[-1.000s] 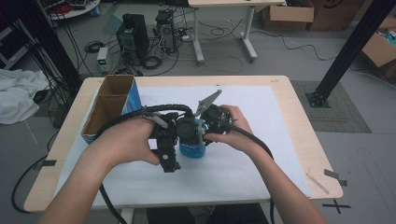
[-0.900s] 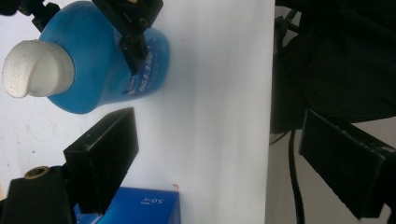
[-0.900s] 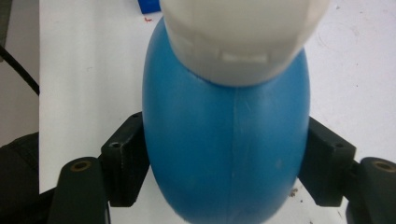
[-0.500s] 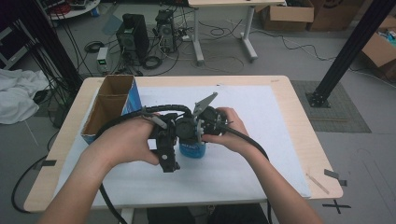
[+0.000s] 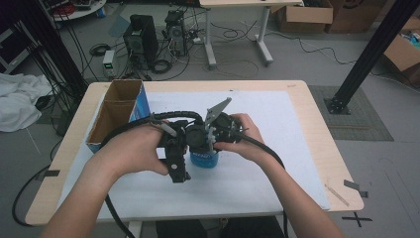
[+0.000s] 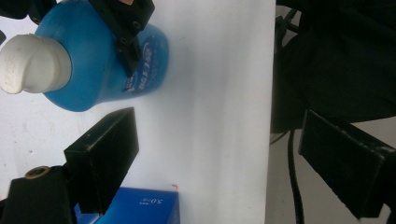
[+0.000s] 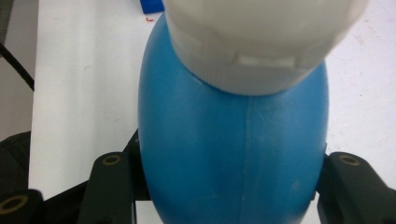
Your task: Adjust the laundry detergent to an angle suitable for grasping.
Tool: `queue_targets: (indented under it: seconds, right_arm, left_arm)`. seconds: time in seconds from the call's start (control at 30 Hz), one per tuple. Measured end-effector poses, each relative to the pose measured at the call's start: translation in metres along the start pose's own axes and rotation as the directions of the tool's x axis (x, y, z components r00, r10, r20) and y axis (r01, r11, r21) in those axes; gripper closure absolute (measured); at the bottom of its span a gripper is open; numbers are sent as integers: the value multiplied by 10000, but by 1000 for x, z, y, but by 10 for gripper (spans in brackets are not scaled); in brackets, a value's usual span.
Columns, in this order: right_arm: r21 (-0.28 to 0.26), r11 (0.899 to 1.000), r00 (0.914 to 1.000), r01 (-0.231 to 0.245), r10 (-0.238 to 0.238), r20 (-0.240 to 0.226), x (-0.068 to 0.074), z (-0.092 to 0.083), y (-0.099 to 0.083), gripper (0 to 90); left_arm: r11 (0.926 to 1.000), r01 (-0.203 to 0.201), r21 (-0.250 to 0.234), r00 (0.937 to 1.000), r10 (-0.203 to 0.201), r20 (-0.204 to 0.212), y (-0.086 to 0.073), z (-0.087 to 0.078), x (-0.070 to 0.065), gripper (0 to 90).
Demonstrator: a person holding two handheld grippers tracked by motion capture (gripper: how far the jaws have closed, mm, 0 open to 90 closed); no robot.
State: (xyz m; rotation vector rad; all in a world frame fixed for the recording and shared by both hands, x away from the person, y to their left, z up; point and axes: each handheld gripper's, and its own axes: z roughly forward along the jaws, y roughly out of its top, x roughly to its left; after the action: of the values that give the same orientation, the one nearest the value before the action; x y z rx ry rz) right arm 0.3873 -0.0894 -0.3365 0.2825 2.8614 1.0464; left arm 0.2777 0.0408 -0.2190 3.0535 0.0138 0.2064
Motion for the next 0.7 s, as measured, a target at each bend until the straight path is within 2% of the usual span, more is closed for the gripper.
queue_targets:
  seconds: [0.13, 0.17, 0.3, 0.43, 0.47, 0.53, 0.7]
  right_arm:
    - [-48, 9997, 9996, 251, -251, -151, -2, 0, 0, 426]
    - [-161, 9989, 9987, 434, -438, -243, -3, -1, 0, 427]
    - [-461, 9966, 9959, 677, -702, -563, -4, -6, 2, 428]
    - [-626, 9926, 9883, 1036, -1099, -1057, -5, -10, 2, 428]
    - [-626, 9926, 9883, 1036, -1099, -1057, -5, -10, 2, 428]
    - [-632, 9899, 9825, 1270, -1343, -1292, -4, -11, 1, 428]
    - [-443, 9848, 9751, 1681, -1727, -1393, -2, -7, -1, 429]
  left_arm:
    - [10000, -1, -21, 10000, 1, -2, -1, -1, 0, 128]
    - [10000, 36, -18, 10000, -36, -18, -2, -1, 0, 127]
    - [10000, 51, -46, 10000, -51, -15, -4, -2, 0, 128]
    - [9999, 65, -87, 10000, -65, -13, -5, -1, 0, 127]
    - [9999, 65, -87, 10000, -65, -13, -5, -1, 0, 127]
    - [9999, 48, -94, 10000, -48, 21, -5, 0, 1, 128]
    - [10000, 29, -57, 10000, -28, 76, -4, 3, 1, 128]
